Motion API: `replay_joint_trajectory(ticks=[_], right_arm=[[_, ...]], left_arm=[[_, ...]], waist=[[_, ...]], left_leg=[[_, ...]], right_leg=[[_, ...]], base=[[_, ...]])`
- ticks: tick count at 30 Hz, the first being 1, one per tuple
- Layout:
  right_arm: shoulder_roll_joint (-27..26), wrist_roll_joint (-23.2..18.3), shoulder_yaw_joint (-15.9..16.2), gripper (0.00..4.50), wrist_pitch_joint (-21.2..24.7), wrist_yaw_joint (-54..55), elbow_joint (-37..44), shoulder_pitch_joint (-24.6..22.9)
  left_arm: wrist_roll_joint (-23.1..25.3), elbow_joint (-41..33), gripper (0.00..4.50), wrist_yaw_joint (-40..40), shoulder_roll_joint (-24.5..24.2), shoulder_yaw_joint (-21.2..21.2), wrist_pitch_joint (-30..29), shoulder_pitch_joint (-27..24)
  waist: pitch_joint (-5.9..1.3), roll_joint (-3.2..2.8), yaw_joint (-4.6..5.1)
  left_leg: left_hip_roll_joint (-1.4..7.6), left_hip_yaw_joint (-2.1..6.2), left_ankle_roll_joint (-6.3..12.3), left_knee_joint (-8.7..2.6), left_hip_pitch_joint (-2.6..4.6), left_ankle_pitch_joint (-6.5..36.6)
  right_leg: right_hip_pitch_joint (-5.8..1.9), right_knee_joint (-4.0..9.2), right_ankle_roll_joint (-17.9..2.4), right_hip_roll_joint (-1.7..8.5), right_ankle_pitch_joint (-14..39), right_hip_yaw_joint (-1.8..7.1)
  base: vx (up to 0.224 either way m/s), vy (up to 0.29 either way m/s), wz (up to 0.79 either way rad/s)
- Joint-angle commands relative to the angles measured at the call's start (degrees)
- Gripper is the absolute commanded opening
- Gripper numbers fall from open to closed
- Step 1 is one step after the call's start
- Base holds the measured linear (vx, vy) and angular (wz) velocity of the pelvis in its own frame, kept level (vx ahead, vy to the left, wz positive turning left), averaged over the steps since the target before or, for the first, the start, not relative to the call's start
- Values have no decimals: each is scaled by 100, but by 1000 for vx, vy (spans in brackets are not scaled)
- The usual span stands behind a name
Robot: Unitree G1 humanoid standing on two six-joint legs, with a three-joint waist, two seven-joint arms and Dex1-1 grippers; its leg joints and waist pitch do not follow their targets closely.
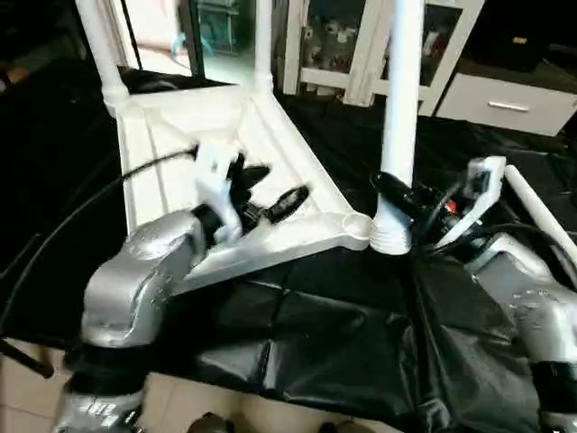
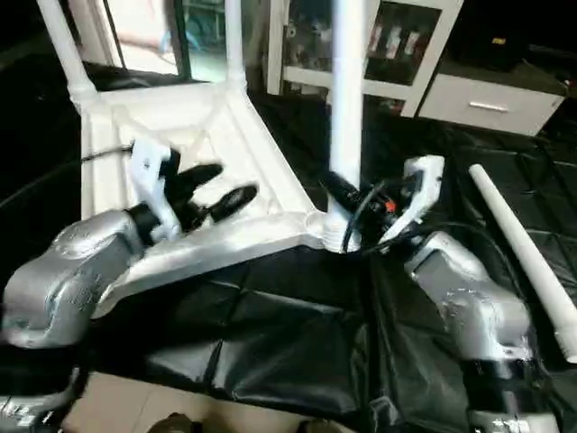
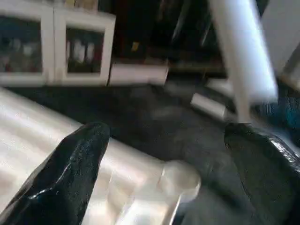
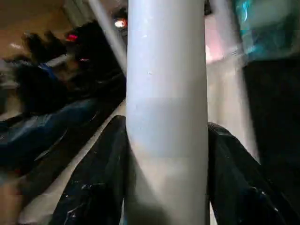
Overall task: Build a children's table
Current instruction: Pick table leg
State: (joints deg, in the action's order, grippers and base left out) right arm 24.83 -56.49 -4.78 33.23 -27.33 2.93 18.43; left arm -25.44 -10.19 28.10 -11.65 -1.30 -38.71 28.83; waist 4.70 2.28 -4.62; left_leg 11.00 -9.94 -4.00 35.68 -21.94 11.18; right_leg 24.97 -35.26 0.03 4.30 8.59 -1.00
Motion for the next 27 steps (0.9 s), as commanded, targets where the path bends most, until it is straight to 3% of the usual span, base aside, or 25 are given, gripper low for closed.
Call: replay_joint_trajectory(ticks=[1,3,4,5,6,7,8,9,10,11,12,16,17,18,19,20,22,27], right_arm=[[114,-575,-198,186,388,38,325,37],[182,-782,-211,186,556,-22,365,36],[272,-1114,-245,186,795,-82,397,19],[333,-1371,-273,186,964,-135,415,4],[388,-1572,-321,186,1109,-224,334,27],[402,-1664,-381,186,1234,-324,249,66],[397,-1683,-419,186,1305,-394,180,101],[397,-1683,-419,186,1305,-394,180,101],[357,-1758,-505,186,1427,-456,52,168],[326,-1809,-565,186,1603,-468,6,253],[379,-1768,-523,186,1710,-572,23,322],[442,-1615,-397,186,1634,-621,70,411],[430,-1533,-346,186,1564,-561,90,447],[430,-1533,-346,186,1564,-561,90,447],[476,-1114,-145,186,1329,-537,231,449],[499,-974,-69,186,1269,-533,291,441],[499,-375,152,186,1079,-528,475,424],[517,157,368,186,826,-478,627,435]], left_arm=[[-237,80,446,-116,117,-200,-177,176],[-355,142,446,-129,203,-308,-230,293],[-542,196,446,-158,302,-424,-328,417],[-692,228,446,-173,363,-502,-411,504],[-864,236,446,-197,420,-566,-550,620],[-1052,223,446,-220,465,-621,-691,720],[-1162,224,446,-228,488,-652,-769,782],[-1162,224,446,-228,488,-652,-769,782],[-1308,225,446,-260,549,-701,-870,860],[-1510,267,446,-311,633,-804,-995,973],[-1703,321,446,-371,726,-917,-1119,1105],[-1780,358,446,-352,753,-965,-1181,1248],[-1843,347,446,-387,778,-1008,-1227,1285],[-1843,347,446,-387,778,-1008,-1227,1285],[-1910,318,446,-435,793,-1022,-1311,1336],[-1895,296,446,-452,778,-994,-1341,1349],[-1892,220,446,-559,722,-878,-1463,1408],[-1965,222,446,-742,811,-897,-1581,1492]], waist=[[-432,-53,30],[-423,-16,62],[-420,79,76],[-430,19,63],[-424,17,70],[-473,268,75],[-462,177,40],[-454,152,57],[-462,163,62],[-467,191,71],[-509,334,73],[-492,239,8],[-499,275,7],[-507,250,-14],[-504,249,-33],[-511,264,-68],[-507,229,-90],[-512,216,-124]], left_leg=[[69,13,-30,-460,82,1330],[59,10,-69,-462,61,1347],[58,-3,-39,-456,53,1331],[50,5,-27,-445,64,1258],[47,4,-18,-440,53,1231],[37,-9,44,-407,1,1064],[64,0,56,-414,26,987],[69,8,50,-423,10,976],[77,15,23,-424,5,947],[72,14,15,-426,4,916],[64,-2,49,-401,-1,807],[88,5,56,-413,12,574],[82,-1,60,-409,17,552],[80,-6,50,-404,19,521],[82,-8,53,-405,29,534],[90,-4,-9,-405,17,480],[91,1,-75,-418,22,547],[99,13,-183,-430,42,727]], right_leg=[[-317,429,-741,159,1692,86],[-309,449,-635,162,1865,85],[-304,479,-590,160,1944,84],[-302,462,-572,169,1987,89],[-300,472,-561,169,1991,88],[-355,428,-520,179,2052,69],[-296,463,-516,216,2137,75],[-294,458,-529,218,2130,70],[-296,448,-541,203,2015,54],[-303,444,-560,197,1893,54],[-331,426,-606,198,1784,47],[-315,391,-684,211,1413,55],[-329,384,-703,204,1318,55],[-333,380,-734,205,1225,63],[-330,381,-741,207,1220,63],[-343,370,-737,217,1221,64],[-344,377,-713,215,1272,66],[-344,373,-673,220,1339,67]], base=[[0,0,0],[0,0,0],[0,0,0],[0,0,0],[0,0,0],[0,0,0],[0,0,0],[0,0,0],[0,0,0],[0,0,0],[0,0,0],[0,0,0],[0,0,0],[0,0,0],[0,0,0],[0,0,0],[0,0,0],[0,0,0]])
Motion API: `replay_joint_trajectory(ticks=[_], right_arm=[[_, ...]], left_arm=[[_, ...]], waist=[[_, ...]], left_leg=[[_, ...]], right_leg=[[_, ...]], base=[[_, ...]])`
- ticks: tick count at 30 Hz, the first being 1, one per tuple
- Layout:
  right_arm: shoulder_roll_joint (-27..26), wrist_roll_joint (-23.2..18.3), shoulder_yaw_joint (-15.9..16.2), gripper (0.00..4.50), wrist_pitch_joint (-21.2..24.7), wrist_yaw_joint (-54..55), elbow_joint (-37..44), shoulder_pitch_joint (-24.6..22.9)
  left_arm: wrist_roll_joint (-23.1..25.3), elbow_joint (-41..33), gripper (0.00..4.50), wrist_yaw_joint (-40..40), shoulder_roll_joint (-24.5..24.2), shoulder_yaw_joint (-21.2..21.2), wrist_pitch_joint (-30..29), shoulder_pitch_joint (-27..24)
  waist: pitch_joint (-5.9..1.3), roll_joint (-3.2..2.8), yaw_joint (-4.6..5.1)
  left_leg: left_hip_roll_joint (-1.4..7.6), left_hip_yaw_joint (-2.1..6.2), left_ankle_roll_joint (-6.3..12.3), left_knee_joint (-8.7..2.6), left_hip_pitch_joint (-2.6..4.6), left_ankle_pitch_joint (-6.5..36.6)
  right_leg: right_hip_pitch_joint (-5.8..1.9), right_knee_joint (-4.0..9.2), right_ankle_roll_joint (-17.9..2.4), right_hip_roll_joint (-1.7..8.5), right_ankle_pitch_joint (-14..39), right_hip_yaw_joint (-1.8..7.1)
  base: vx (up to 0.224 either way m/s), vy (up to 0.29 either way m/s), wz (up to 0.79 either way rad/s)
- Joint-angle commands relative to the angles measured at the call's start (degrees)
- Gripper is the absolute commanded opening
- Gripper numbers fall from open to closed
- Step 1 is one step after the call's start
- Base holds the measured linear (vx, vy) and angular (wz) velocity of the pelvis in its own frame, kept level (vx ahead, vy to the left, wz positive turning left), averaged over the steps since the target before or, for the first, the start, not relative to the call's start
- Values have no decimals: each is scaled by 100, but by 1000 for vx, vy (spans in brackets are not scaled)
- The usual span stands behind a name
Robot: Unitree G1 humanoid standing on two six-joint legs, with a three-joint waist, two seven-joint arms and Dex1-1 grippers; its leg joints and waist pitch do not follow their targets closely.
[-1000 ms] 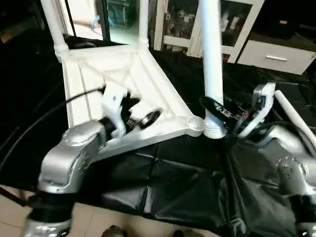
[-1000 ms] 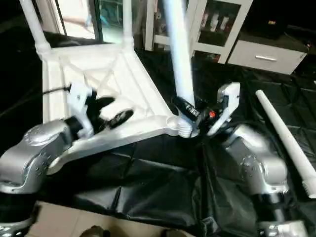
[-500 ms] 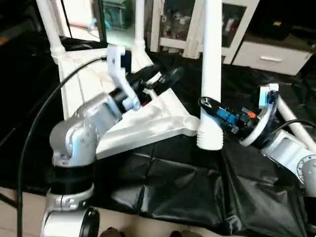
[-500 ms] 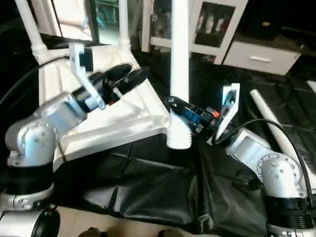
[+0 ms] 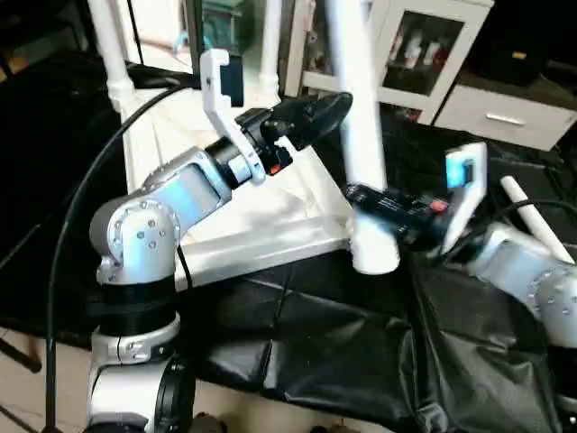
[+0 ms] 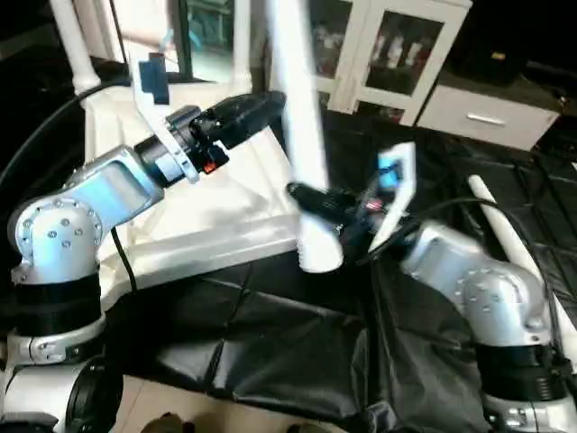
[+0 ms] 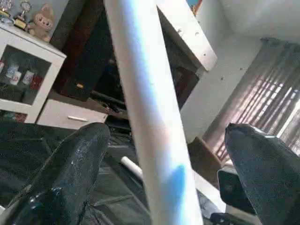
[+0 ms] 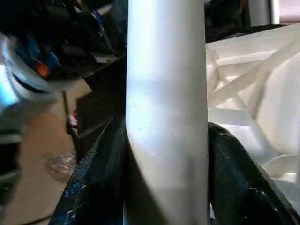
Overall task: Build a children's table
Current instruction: Pick table leg
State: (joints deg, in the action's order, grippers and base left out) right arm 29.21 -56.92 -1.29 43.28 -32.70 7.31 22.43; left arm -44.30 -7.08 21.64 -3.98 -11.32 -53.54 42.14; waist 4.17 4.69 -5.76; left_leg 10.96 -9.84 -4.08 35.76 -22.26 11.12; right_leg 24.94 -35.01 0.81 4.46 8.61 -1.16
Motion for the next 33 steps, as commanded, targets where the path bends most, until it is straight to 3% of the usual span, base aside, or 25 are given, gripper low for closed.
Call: replay_joint_trajectory(ticks=[1,2,4,7,8,9,11,16,21,22,23,25,27,28,33], right_arm=[[143,506,225,186,-333,1,298,28],[147,704,372,186,-417,32,404,28],[168,1062,595,186,-618,80,549,27],[163,1143,628,186,-647,80,574,20],[183,1376,733,186,-729,83,669,-5],[181,1518,778,186,-771,69,719,-25],[205,1810,888,186,-902,78,783,-35],[199,2346,1067,186,-1195,264,870,-21],[31,2650,1028,186,-1350,582,872,-26],[31,2650,1028,186,-1350,582,872,-26],[-48,3031,1028,186,-1507,859,841,-11],[-85,3322,1067,186,-1618,1047,808,3],[-104,3376,1082,186,-1637,1072,794,8],[-68,3549,1236,186,-1699,993,794,-28],[-88,3763,1350,186,-1771,1020,753,-50]], left_arm=[[-29,-46,446,-168,67,147,-123,199],[10,16,446,-217,103,178,-139,219],[56,135,446,-264,155,196,-131,244],[50,156,446,-276,163,188,-136,251],[3,232,446,-308,203,132,-138,283],[-43,269,446,-340,224,95,-146,303],[-39,376,446,-415,242,65,-157,331],[-58,610,448,-708,333,-119,-205,389],[107,737,450,-953,329,-212,-23,449],[107,737,431,-953,329,-212,-23,449],[108,821,420,-1077,345,-335,52,479],[132,851,412,-1164,348,-394,99,481],[149,857,398,-1189,345,-399,117,481],[107,843,375,-1136,384,-400,148,484],[18,822,352,-1037,417,-357,177,485]], waist=[[-466,-62,-16],[-461,-35,-14],[-477,-53,-16],[-482,-56,-17],[-486,-88,-16],[-477,-64,-6],[-479,-72,-3],[-484,-111,5],[-487,-104,22],[-489,-105,23],[-490,-130,28],[-495,-123,43],[-494,-124,49],[-497,-146,50],[-494,-140,65]], left_leg=[[102,10,-187,-438,77,734],[99,7,-196,-437,71,736],[94,9,-202,-430,67,718],[92,9,-169,-429,72,730],[94,12,-175,-427,80,761],[88,10,-188,-436,65,784],[86,11,-205,-432,66,814],[87,19,-234,-434,87,912],[79,17,-193,-429,83,905],[75,17,-185,-428,85,915],[79,25,-195,-430,86,930],[73,23,-256,-431,86,930],[79,26,-261,-433,88,949],[79,30,-235,-433,95,955],[76,25,-197,-429,93,977]], right_leg=[[-343,342,-753,203,1305,83],[-348,350,-733,198,1267,84],[-360,344,-724,202,1194,89],[-358,334,-732,193,1168,91],[-353,331,-758,189,1130,90],[-366,343,-752,184,1151,88],[-365,347,-730,187,1178,92],[-353,348,-744,181,1170,91],[-360,335,-783,175,1016,89],[-361,343,-774,176,1059,90],[-360,339,-766,173,1074,88],[-357,344,-744,169,1105,83],[-360,331,-739,169,1061,86],[-362,322,-748,168,983,85],[-368,323,-777,165,937,89]], base=[[0,0,0],[0,0,0],[0,0,0],[0,0,0],[0,0,0],[0,0,0],[0,0,0],[0,0,0],[0,0,0],[0,0,0],[0,0,0],[0,0,0],[0,0,0],[0,0,0],[0,0,0]])
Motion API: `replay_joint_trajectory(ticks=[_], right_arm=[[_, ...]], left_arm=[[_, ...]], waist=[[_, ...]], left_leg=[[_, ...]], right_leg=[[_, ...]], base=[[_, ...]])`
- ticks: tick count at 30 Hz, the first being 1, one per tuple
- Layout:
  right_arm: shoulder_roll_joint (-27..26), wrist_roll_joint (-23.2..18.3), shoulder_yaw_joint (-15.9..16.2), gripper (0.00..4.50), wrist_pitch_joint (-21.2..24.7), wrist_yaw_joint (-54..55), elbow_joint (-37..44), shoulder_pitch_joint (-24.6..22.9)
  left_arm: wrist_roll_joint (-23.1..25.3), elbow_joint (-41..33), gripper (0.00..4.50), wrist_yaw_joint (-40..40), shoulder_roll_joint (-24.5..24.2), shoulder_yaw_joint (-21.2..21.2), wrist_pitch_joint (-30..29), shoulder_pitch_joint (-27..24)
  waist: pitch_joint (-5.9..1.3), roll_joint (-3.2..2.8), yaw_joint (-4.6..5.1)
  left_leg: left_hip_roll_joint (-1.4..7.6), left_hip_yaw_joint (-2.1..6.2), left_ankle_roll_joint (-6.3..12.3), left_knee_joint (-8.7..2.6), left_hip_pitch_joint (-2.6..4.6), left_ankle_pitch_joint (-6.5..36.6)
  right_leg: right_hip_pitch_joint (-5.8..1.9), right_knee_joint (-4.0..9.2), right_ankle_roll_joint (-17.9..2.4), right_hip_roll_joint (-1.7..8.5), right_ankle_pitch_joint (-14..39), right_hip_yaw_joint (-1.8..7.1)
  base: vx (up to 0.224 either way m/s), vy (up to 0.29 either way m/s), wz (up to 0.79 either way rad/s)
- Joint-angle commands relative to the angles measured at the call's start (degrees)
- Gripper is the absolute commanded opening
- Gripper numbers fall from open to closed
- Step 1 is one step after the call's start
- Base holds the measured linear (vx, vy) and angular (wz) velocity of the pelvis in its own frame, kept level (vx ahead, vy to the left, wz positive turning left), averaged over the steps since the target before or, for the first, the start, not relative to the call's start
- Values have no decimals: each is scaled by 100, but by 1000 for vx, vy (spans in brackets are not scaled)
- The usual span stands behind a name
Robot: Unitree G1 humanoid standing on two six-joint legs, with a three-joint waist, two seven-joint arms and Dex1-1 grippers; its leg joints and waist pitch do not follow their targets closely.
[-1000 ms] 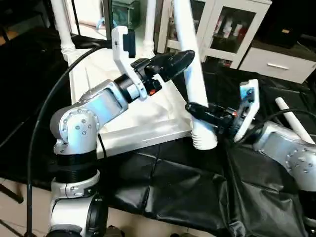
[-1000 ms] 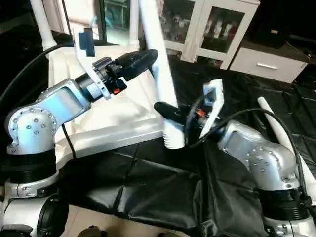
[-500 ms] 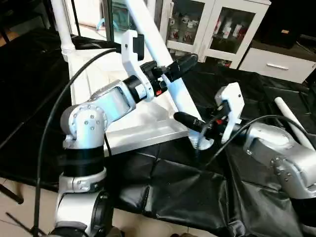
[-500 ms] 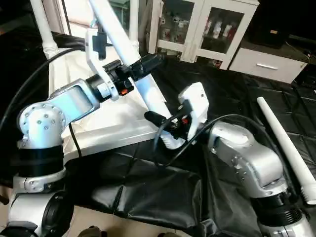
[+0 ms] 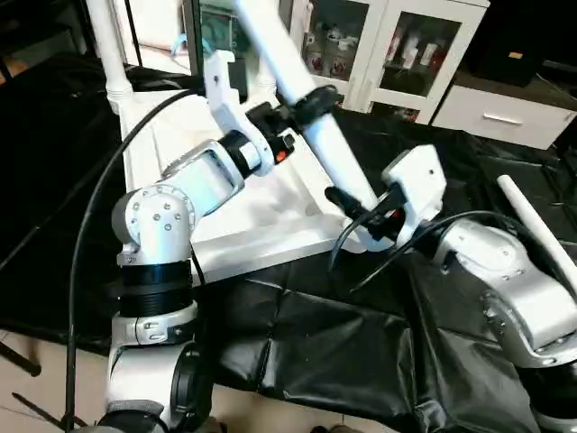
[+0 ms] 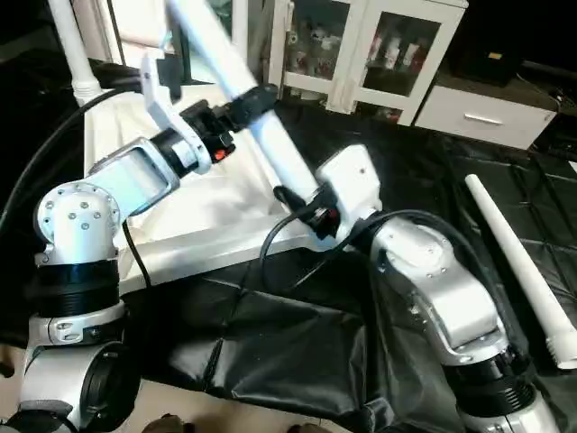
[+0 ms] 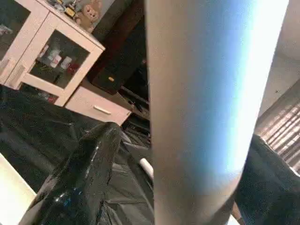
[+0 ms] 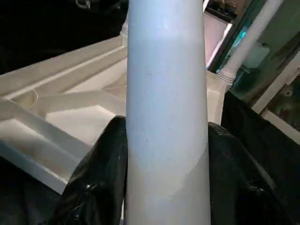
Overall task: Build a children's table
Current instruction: Pick table leg
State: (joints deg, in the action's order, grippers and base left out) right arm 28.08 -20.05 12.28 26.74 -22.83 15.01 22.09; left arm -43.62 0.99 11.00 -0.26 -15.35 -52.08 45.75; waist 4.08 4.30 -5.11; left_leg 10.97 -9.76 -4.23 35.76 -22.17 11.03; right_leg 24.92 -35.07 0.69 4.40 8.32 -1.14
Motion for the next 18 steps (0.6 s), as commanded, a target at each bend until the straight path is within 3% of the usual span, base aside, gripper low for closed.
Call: replay_joint_trajectory(ticks=[1,4,6,18], right_arm=[[8,113,-7,186,-124,32,-22,-13],[-53,260,-17,186,-171,28,-49,-14],[-63,300,-6,186,-191,3,-69,-2],[-251,546,-32,186,-296,-9,-129,-27]], left_arm=[[-67,6,331,67,44,69,46,121],[-114,-20,327,95,48,98,44,111],[-120,-6,305,117,38,102,46,116],[-174,79,200,258,-74,58,56,136]], waist=[[-482,-116,-2],[-487,-108,-2],[-484,-141,-8],[-489,-183,4]], left_leg=[[75,18,-169,-430,83,995],[74,13,-150,-427,80,973],[72,16,-151,-429,81,990],[72,18,-159,-434,93,1076]], right_leg=[[-364,329,-780,170,961,89],[-368,323,-822,169,914,90],[-369,320,-832,171,938,92],[-364,327,-864,162,948,88]], base=[[0,0,0],[0,0,0],[0,0,0],[0,0,0]])
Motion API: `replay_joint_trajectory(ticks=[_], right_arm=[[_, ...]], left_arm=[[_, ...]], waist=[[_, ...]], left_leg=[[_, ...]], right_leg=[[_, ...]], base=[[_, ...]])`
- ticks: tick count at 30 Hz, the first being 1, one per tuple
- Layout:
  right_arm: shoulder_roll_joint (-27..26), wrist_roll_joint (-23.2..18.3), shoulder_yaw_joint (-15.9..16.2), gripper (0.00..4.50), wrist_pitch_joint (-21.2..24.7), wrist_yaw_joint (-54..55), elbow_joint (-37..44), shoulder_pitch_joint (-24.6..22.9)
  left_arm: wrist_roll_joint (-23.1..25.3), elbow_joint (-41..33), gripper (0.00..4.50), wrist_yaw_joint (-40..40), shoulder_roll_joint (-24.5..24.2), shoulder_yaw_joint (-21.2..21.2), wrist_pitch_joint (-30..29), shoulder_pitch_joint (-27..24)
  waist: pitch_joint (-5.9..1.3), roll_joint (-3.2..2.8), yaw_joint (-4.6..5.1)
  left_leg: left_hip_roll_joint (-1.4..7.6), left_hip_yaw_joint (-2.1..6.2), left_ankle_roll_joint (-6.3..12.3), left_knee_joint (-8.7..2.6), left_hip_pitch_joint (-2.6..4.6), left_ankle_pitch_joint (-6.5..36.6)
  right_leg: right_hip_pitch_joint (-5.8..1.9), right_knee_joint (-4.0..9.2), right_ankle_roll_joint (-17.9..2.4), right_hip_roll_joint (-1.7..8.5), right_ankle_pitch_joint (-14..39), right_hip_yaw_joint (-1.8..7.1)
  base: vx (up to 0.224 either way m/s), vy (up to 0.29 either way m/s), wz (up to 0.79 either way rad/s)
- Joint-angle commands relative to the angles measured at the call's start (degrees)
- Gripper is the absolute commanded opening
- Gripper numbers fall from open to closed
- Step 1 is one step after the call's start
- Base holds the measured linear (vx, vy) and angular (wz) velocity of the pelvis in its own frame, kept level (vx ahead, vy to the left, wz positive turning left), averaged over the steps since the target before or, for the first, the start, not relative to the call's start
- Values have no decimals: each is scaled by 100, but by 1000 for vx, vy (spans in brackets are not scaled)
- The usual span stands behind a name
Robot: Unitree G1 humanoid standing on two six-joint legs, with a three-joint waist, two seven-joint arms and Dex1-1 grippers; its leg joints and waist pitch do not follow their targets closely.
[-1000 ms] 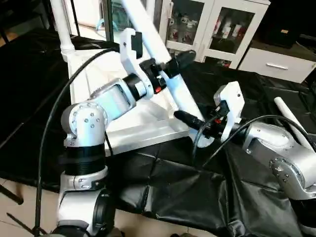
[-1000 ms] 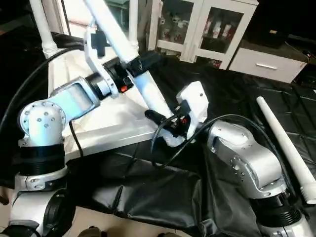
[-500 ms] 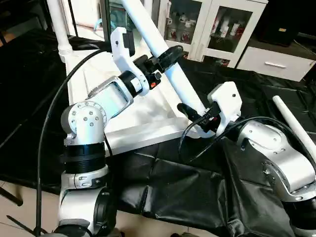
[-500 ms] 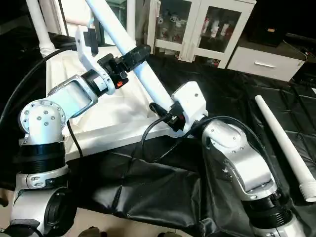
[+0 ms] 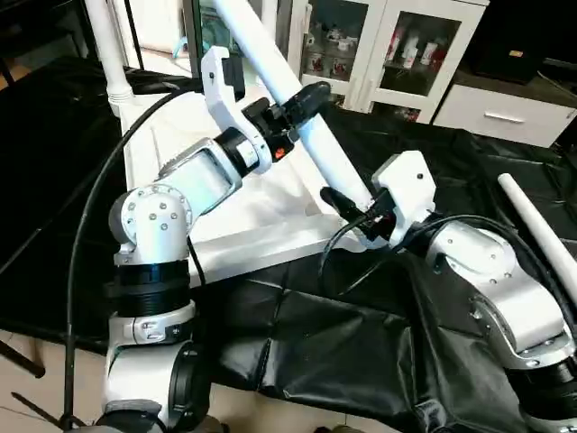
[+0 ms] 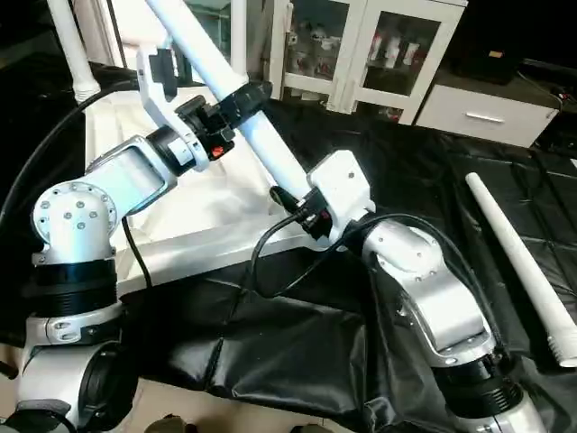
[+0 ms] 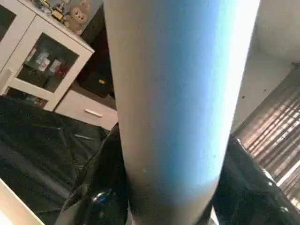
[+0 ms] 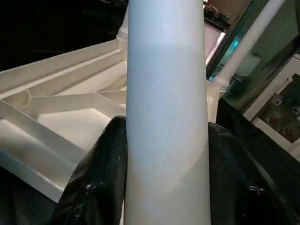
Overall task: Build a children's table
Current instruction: Pick table leg
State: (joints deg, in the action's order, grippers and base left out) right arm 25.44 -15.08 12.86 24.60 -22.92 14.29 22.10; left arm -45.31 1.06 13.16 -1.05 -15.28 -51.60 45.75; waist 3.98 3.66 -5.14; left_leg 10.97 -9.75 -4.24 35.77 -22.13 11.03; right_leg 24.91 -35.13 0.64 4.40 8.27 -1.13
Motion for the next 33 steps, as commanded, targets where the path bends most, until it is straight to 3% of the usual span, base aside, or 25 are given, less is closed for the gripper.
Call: replay_joint_trajectory(ticks=[1,4,7,9,13,16,17,18,19,21,22,23,26,29,31,33], right_arm=[[2,71,-98,186,-93,4,-56,-33],[-103,-4,-204,186,-69,17,-26,-70],[-133,32,-231,186,-74,2,-35,-71],[-167,-24,-252,242,-82,-58,-22,-88],[-256,-204,-337,273,-94,-183,25,-112],[-571,-887,-708,304,-74,-329,125,-118],[-583,-914,-725,316,-69,-330,130,-118],[-655,-1354,-902,327,57,-497,214,-130],[-635,-1697,-1048,334,173,-714,272,-148],[-581,-1968,-1182,348,290,-906,297,-156],[-408,-2313,-1486,360,478,-1154,259,-97],[-393,-2347,-1526,369,504,-1165,246,-83],[-3,-2678,-2105,386,1188,-1165,-225,292],[396,-2761,-2194,416,1536,-1414,-555,452],[893,-3412,-2249,430,2064,-2227,-773,537],[1170,-3691,-2126,434,2366,-2795,-812,518]], left_arm=[[-16,83,195,51,4,46,13,140],[-8,152,179,10,8,7,111,162],[-6,207,179,12,-15,-9,148,191],[-35,215,179,37,-31,-24,142,212],[-36,221,178,16,-67,-41,159,235],[16,295,177,49,-134,-23,189,258],[17,299,177,51,-136,-23,190,260],[49,329,177,88,-173,-2,203,274],[80,357,177,135,-216,19,217,294],[95,383,177,186,-257,32,222,316],[84,420,177,387,-390,96,158,371],[81,421,177,419,-410,110,141,375],[-32,345,177,1078,-804,437,-229,426],[-129,288,177,1503,-1016,657,-423,456],[-199,218,177,2055,-1259,954,-555,519],[-166,219,177,2342,-1384,1135,-561,586]], waist=[[-479,-128,3],[-482,-151,6],[-485,-136,4],[-482,-132,9],[-484,-139,5],[-487,-133,8],[-487,-140,2],[-489,-144,1],[-490,-146,3],[-490,-146,-10],[-491,-123,-10],[-494,-138,-30],[-487,-131,-18],[-472,-128,-27],[-485,-139,-49],[-493,-118,-61]], left_leg=[[71,14,-163,-432,97,1064],[66,20,-160,-436,87,1082],[65,19,-145,-434,88,1054],[68,14,-140,-432,89,1061],[71,16,-114,-431,92,1059],[73,11,-49,-429,92,1060],[74,11,-25,-431,98,1079],[81,14,-26,-435,106,1085],[78,16,-7,-434,109,1081],[86,20,17,-435,108,1037],[71,9,67,-432,111,1014],[80,16,54,-427,115,1004],[54,9,-21,-422,117,863],[52,-12,-121,-414,116,955],[61,-11,-74,-411,130,992],[66,-8,32,-401,104,926]], right_leg=[[-359,333,-872,161,918,89],[-370,327,-884,163,892,87],[-378,323,-903,162,864,87],[-373,328,-915,162,889,90],[-374,320,-933,168,888,91],[-368,318,-955,171,879,92],[-361,320,-967,175,908,90],[-363,320,-973,169,901,86],[-369,314,-981,164,862,84],[-369,308,-991,166,793,83],[-383,316,-1012,158,802,81],[-377,307,-1011,169,825,83],[-369,294,-1025,156,901,79],[-366,317,-1041,170,1113,86],[-384,318,-1060,174,1128,88],[-412,319,-1137,189,1040,84]], base=[[0,0,0],[0,0,0],[0,0,0],[0,0,0],[0,0,0],[0,0,0],[0,0,0],[0,0,0],[0,0,0],[0,0,0],[0,0,0],[0,0,0],[0,0,0],[0,0,0],[0,0,0],[0,0,0]])
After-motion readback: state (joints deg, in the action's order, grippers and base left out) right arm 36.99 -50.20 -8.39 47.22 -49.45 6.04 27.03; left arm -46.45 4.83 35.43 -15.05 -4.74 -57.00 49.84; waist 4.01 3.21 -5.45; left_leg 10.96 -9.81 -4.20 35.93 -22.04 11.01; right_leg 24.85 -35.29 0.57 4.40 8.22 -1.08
